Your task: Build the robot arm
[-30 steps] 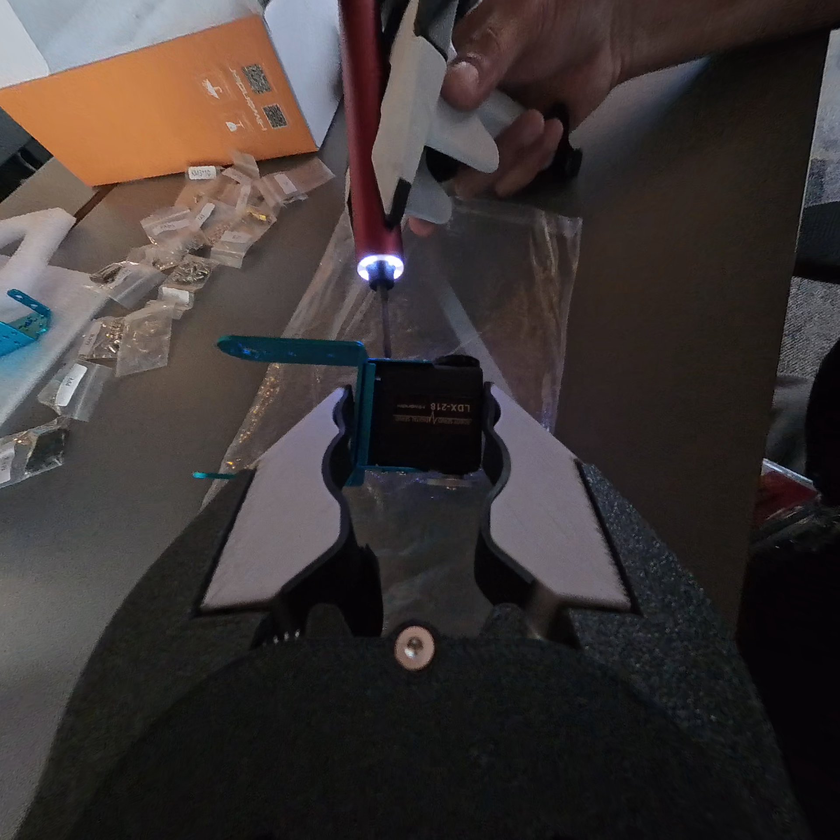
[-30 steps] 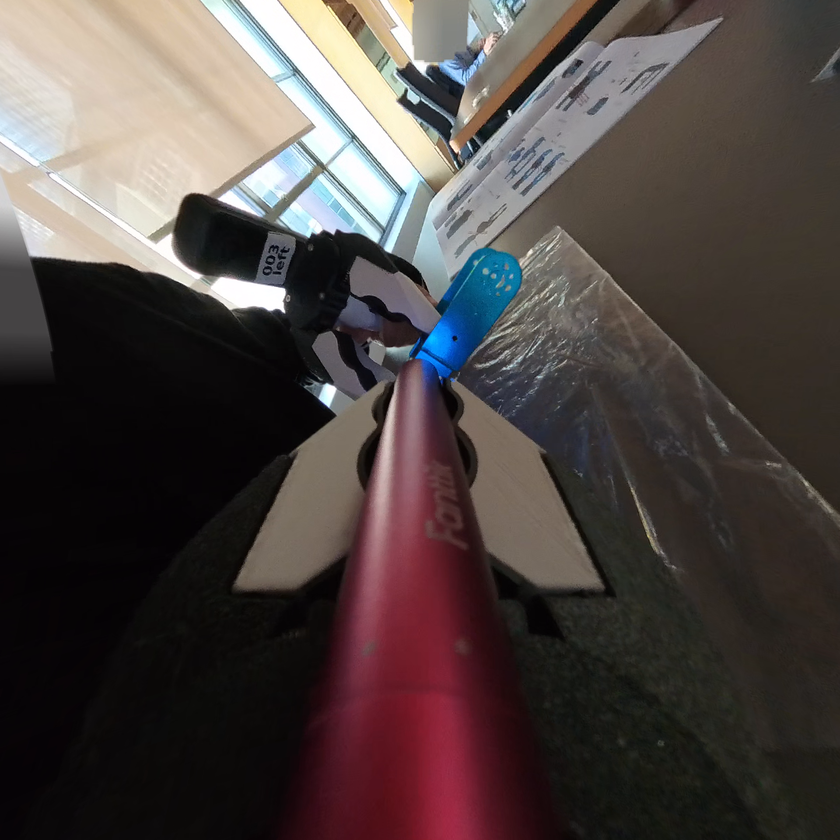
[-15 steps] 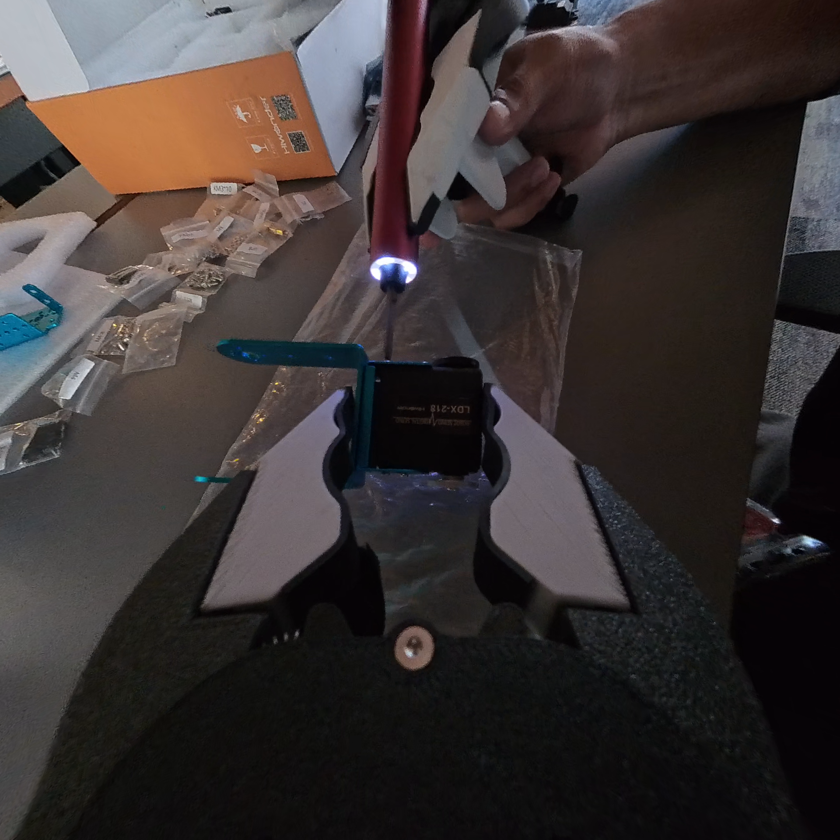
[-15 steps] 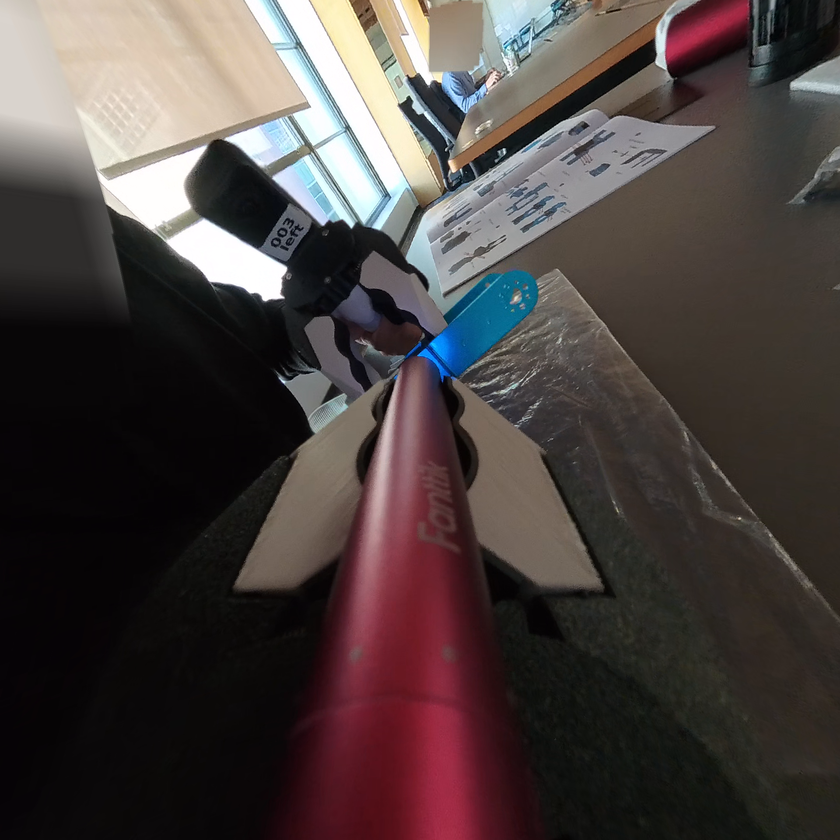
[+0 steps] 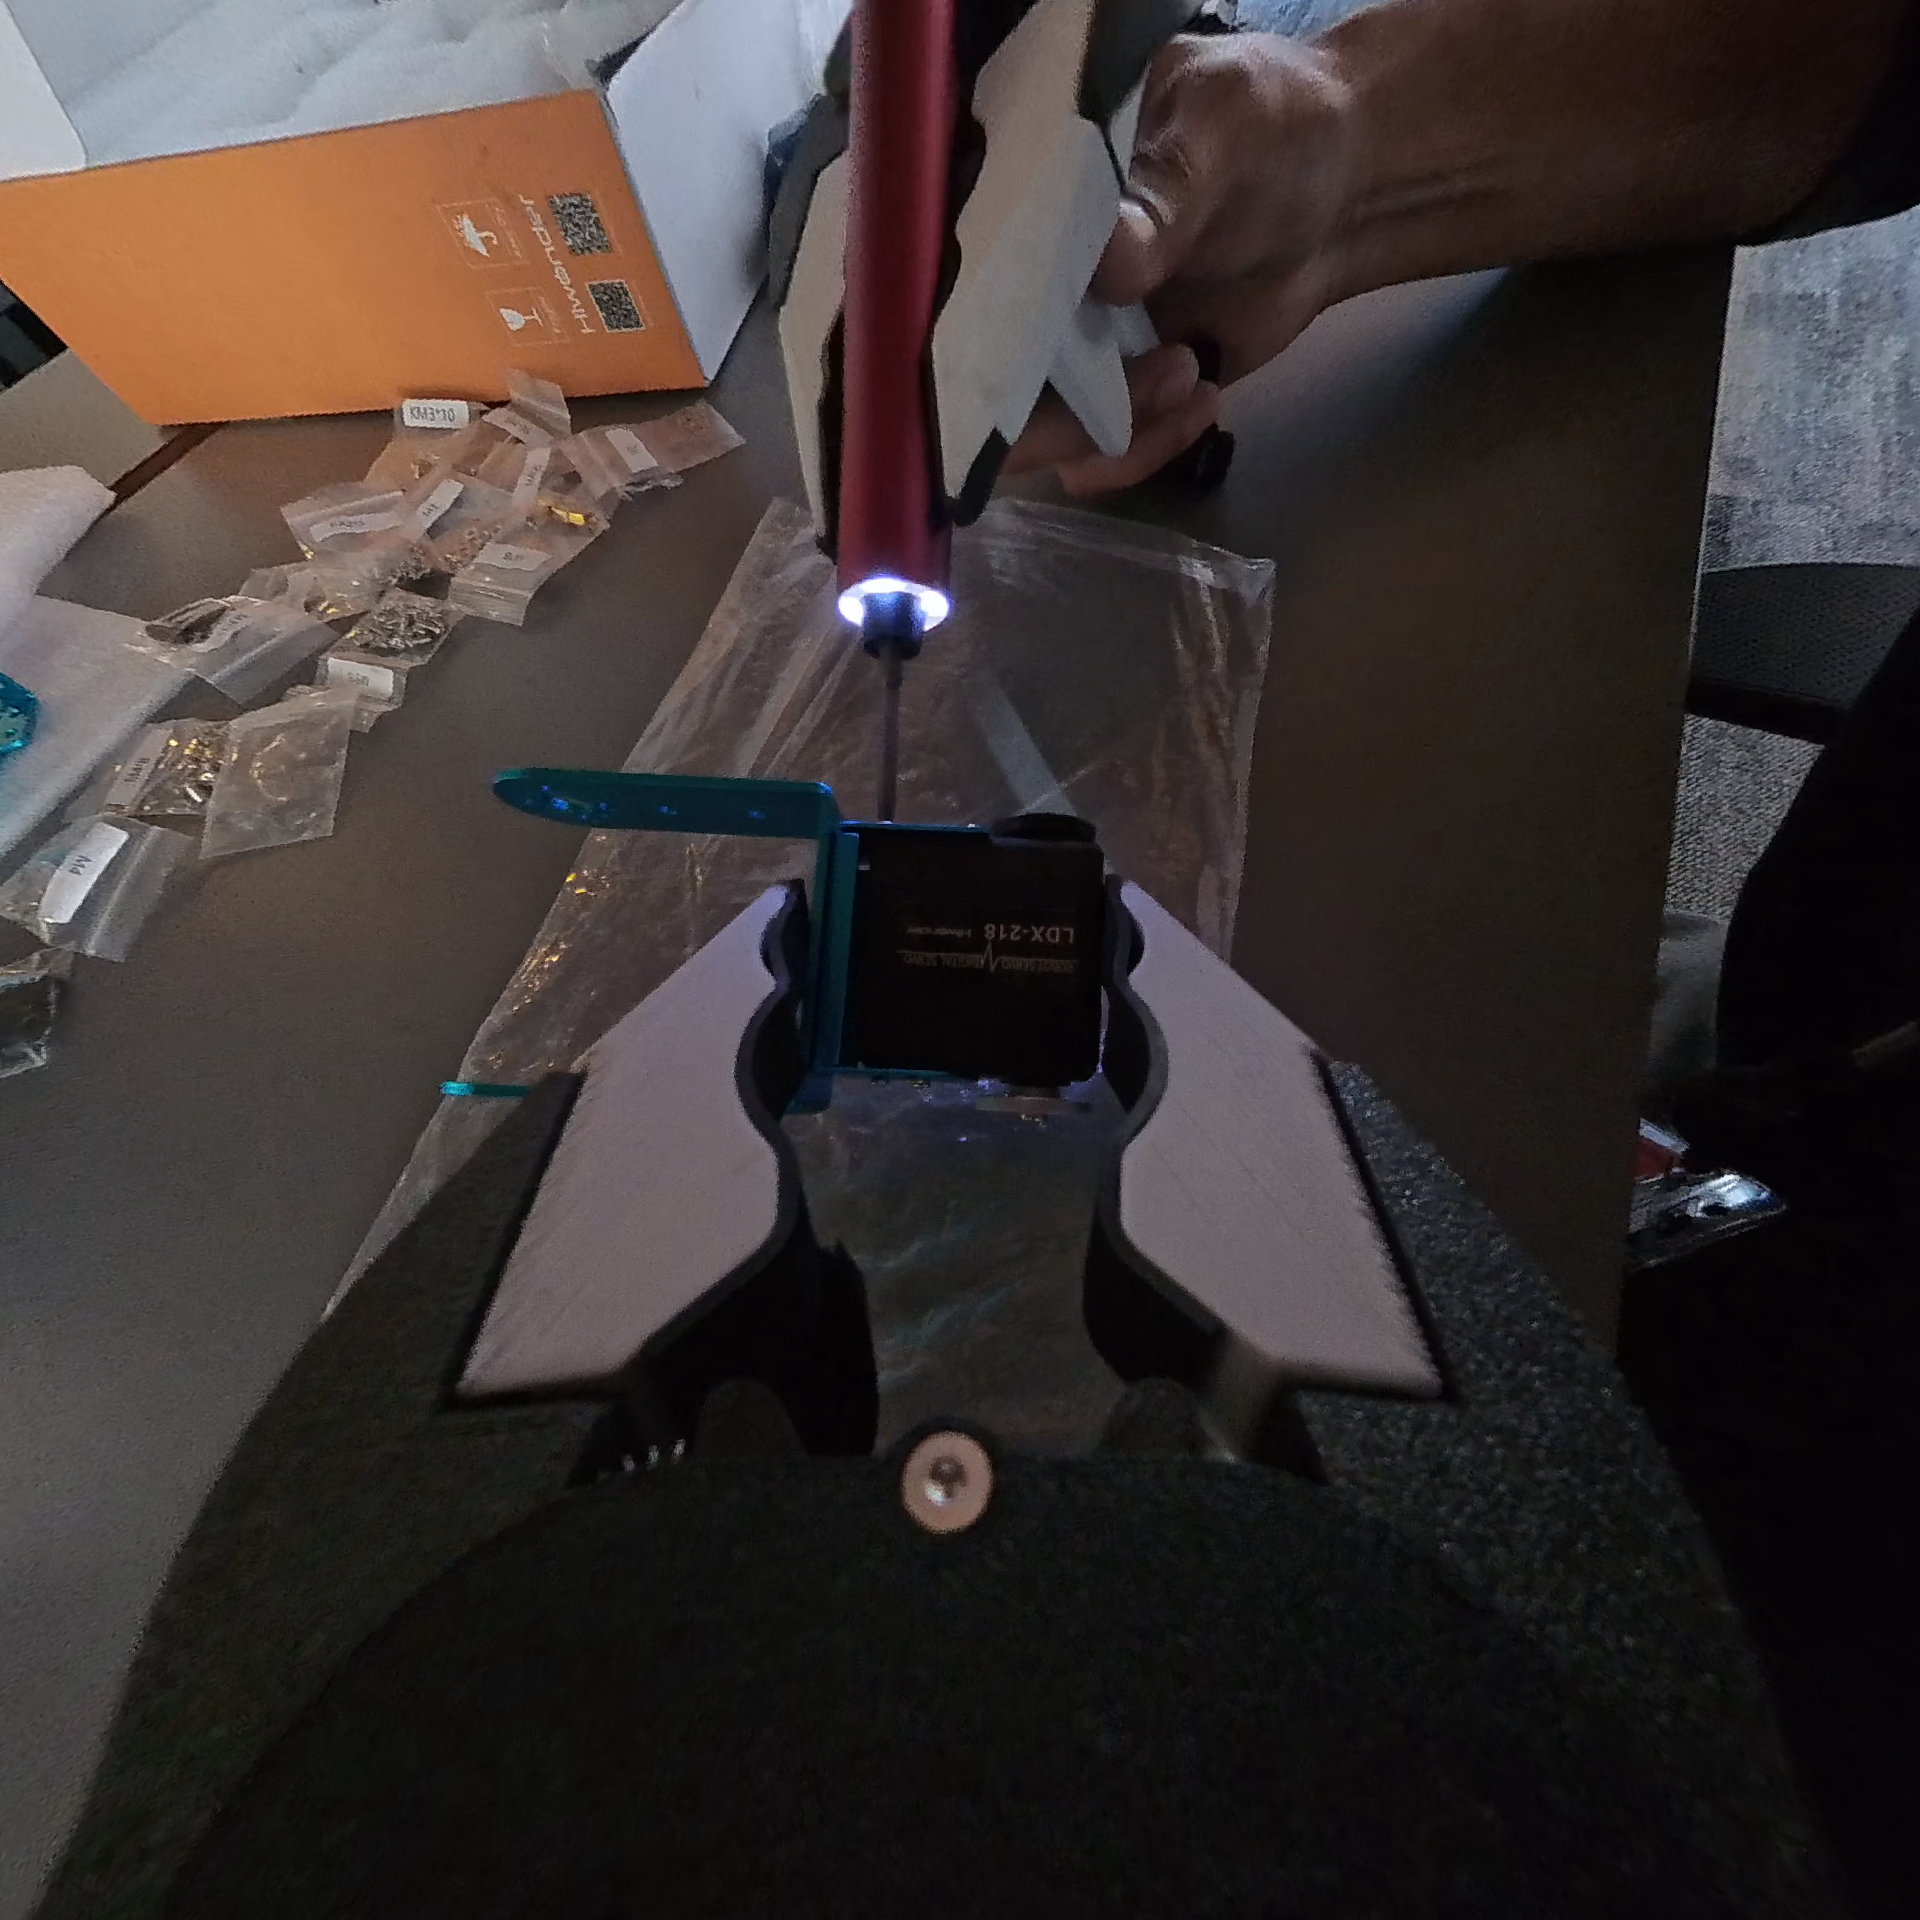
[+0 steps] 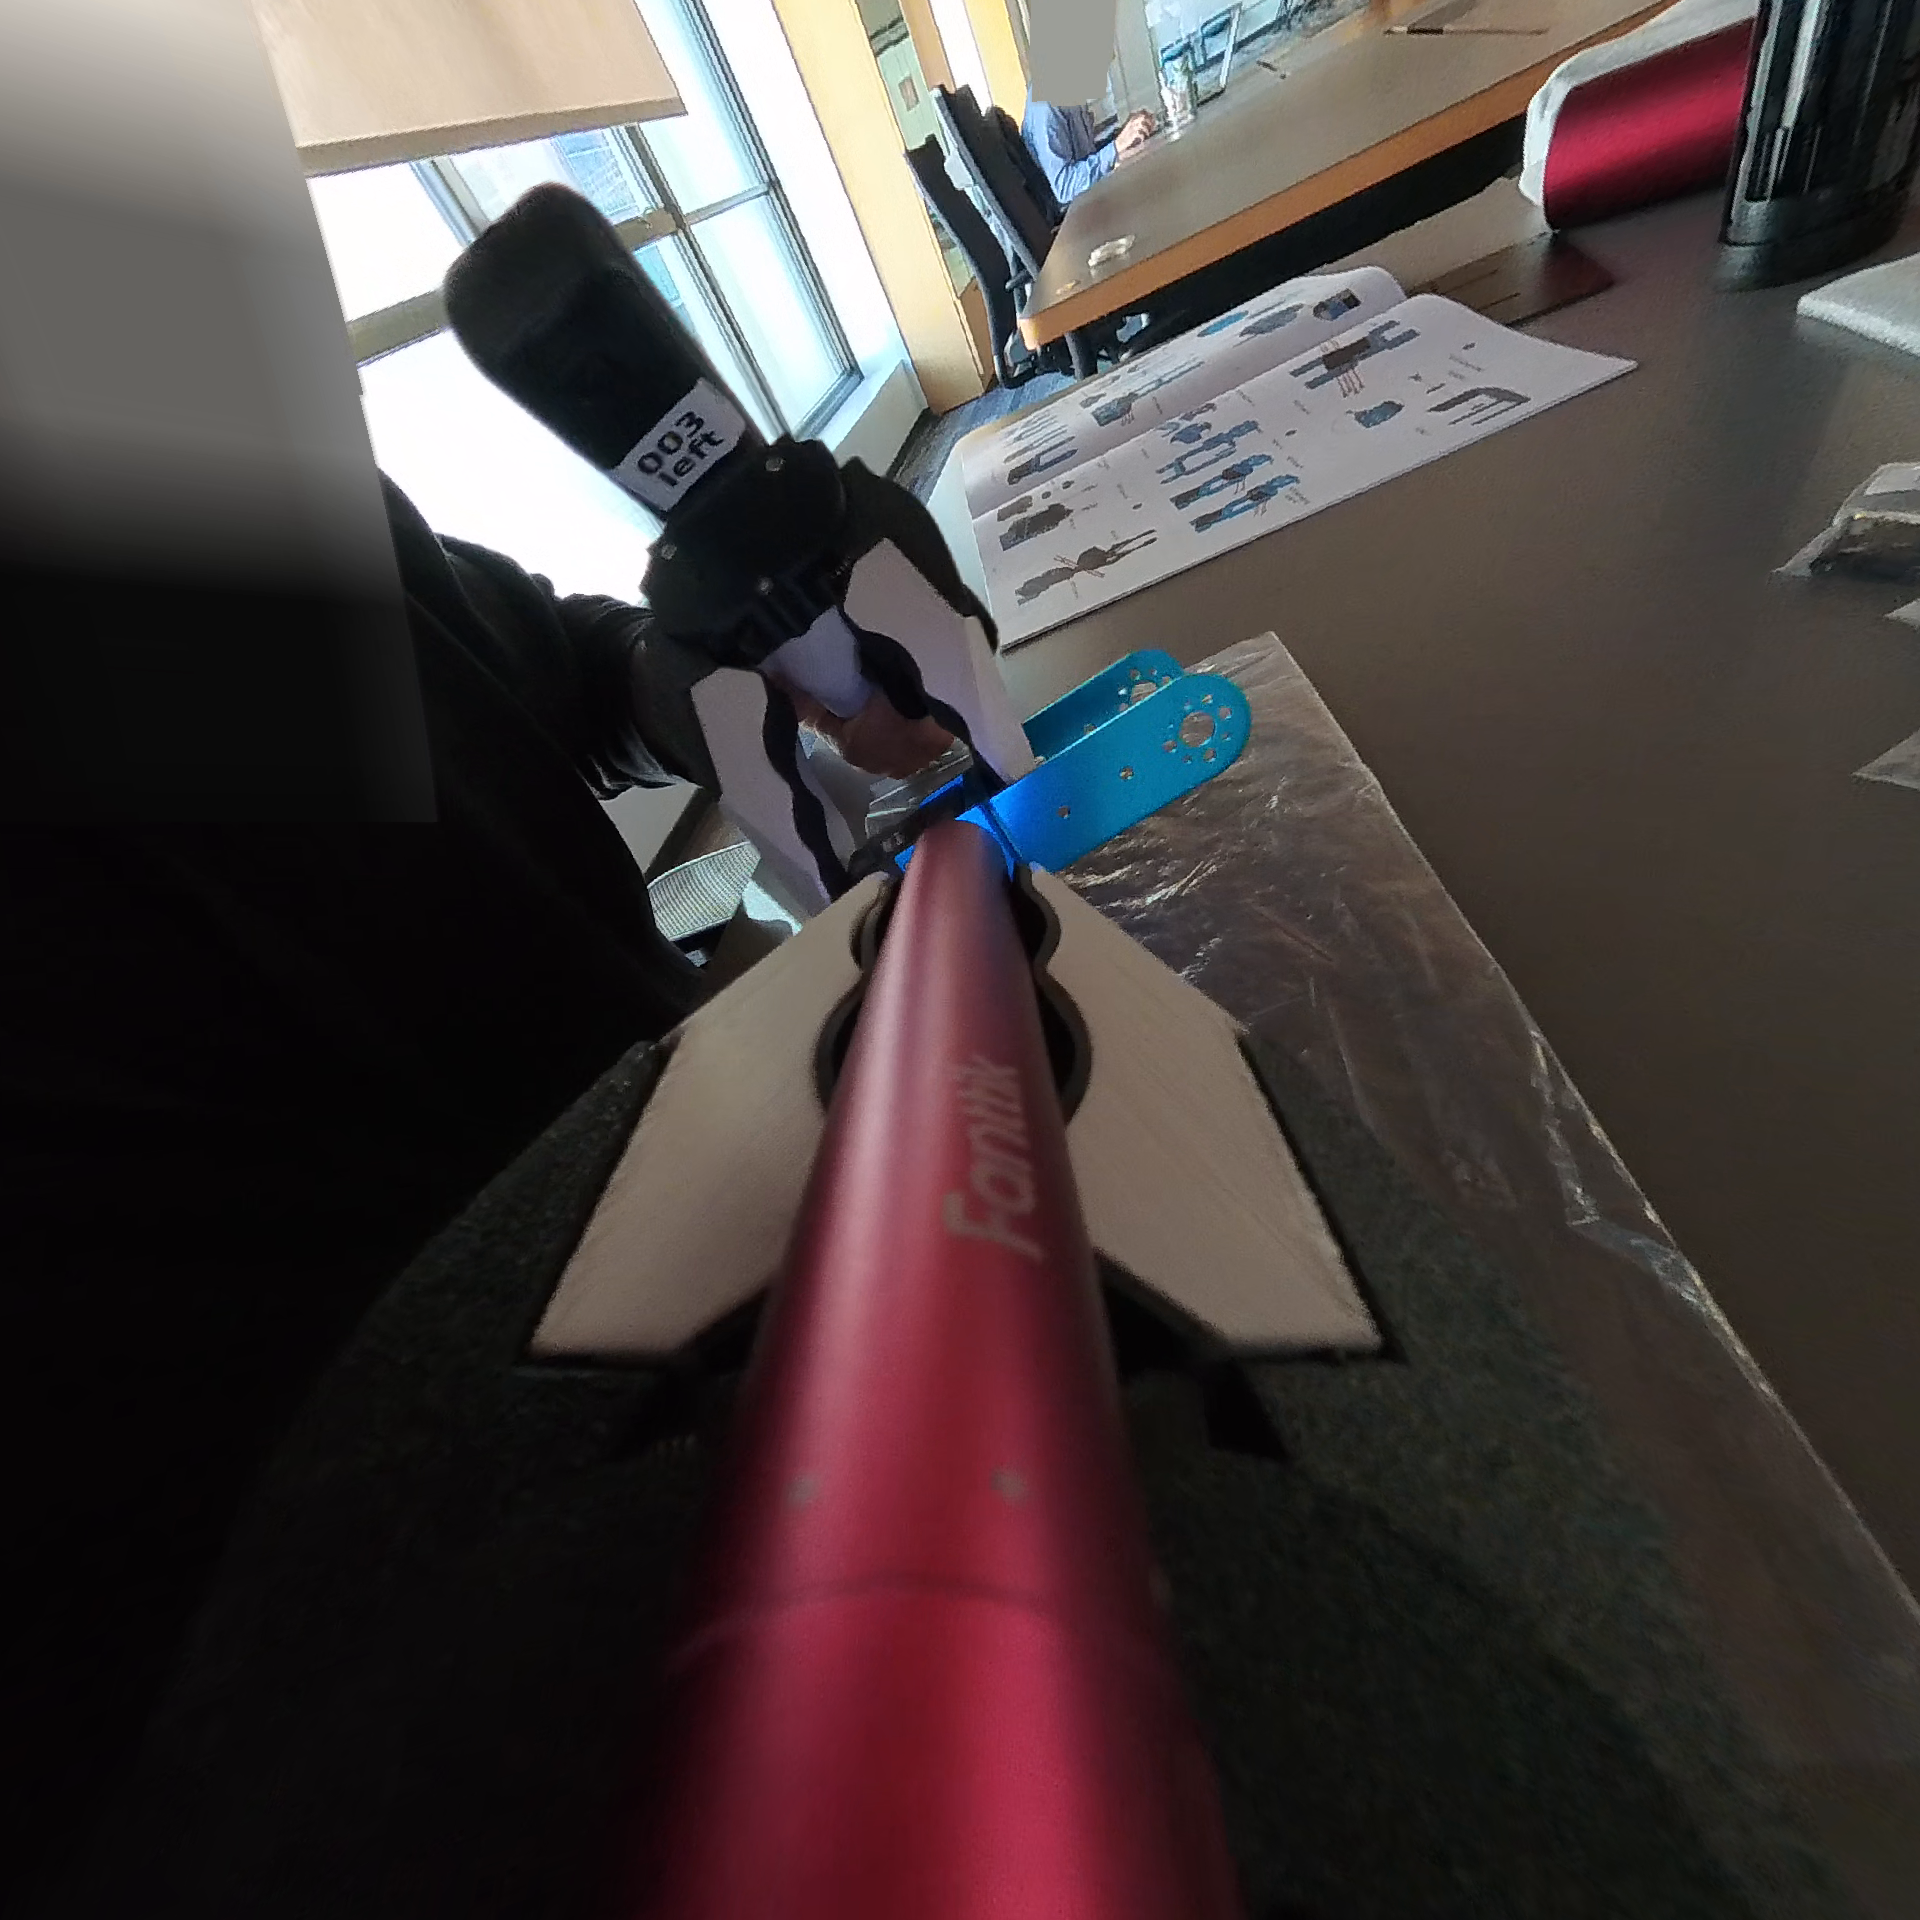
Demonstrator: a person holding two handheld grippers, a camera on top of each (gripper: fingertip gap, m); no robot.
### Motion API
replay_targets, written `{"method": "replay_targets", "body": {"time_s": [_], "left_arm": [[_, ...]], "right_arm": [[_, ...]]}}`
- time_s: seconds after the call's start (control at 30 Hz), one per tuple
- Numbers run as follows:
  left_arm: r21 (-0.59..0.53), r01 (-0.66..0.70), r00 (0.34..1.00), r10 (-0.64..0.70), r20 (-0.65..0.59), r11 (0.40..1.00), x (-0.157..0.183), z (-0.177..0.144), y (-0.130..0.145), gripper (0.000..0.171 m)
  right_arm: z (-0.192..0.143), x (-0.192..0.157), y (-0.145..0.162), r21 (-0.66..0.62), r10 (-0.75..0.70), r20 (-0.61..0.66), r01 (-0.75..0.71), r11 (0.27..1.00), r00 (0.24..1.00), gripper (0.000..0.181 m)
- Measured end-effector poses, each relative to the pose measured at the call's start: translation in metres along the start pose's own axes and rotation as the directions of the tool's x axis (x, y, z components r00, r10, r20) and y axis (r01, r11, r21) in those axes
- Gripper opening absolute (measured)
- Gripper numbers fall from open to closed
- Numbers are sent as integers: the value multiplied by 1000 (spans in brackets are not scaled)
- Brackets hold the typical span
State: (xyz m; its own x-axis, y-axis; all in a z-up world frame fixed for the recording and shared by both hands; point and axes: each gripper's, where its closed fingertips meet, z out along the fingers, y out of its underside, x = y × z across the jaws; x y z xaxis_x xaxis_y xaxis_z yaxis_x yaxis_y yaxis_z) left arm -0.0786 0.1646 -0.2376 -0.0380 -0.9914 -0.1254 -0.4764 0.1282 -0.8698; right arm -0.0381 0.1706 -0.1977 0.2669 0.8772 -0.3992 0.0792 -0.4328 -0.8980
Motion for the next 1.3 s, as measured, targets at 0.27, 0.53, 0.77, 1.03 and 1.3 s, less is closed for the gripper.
{"method": "replay_targets", "body": {"time_s": [0.27, 0.53, 0.77, 1.03, 1.3], "left_arm": [[27, -78, 997, 77, 29, 997, 1, 0, -6, 55], [17, -21, 996, 20, 87, 1000, -2, 3, -7, 55], [78, 90, 996, -90, -9, 993, 8, 0, -18, 55], [51, 22, 1000, -22, 4, 998, 13, 4, -17, 55], [31, 33, 999, -33, 1, 999, 11, 1, -12, 55]], "right_arm": [[-4, -1, -6, 1, 48, 1, -48, 999, 999, 21], [-3, 3, -9, 21, 235, -22, -234, 972, 972, 21], [-7, -11, -11, -66, 44, -39, -47, 997, 998, 22], [-10, -10, -14, -21, 128, 11, -128, 992, 992, 22], [-15, -2, -17, -4, 120, -23, -120, 993, 993, 21]]}}
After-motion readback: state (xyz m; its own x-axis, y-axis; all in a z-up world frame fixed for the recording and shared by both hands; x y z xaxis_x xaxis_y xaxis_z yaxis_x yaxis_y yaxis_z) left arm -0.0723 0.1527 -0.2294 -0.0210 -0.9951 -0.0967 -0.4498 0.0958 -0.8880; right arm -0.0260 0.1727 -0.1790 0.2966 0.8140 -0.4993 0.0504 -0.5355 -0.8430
